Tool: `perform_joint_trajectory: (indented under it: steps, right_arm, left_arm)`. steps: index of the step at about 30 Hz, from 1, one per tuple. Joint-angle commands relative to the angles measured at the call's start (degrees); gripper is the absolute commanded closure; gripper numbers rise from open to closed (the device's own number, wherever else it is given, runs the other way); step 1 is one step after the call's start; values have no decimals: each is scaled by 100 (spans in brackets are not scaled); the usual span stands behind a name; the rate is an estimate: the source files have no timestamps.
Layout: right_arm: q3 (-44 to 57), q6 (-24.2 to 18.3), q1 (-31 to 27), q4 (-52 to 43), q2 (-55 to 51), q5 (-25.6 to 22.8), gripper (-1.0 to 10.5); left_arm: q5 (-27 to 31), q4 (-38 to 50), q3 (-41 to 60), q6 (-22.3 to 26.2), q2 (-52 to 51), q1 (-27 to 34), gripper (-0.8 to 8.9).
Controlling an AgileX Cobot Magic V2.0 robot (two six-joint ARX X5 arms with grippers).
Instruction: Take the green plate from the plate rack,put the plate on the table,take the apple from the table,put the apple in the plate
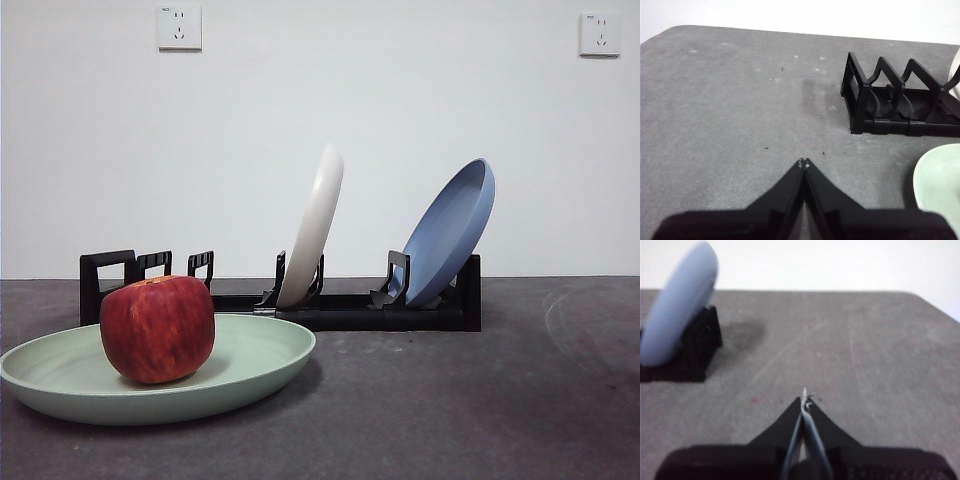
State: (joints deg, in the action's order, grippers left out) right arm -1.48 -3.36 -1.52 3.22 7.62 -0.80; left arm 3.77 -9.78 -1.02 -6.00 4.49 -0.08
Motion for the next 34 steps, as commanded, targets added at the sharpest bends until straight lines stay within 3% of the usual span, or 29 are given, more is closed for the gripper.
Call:
perform_joint_trajectory:
  steps: [1,4,34]
  right_arm:
    - [66,76,0,334,-232,-28,946]
    - [66,72,0,789,-570,-31,946]
    - [66,35,0,737,-708,-33,946]
  left_arm:
    - [-13,39,39,52,2,-9,817]
    - [-13,42,39,52,2,-9,817]
    - [-13,39,37,55,7,-9,817]
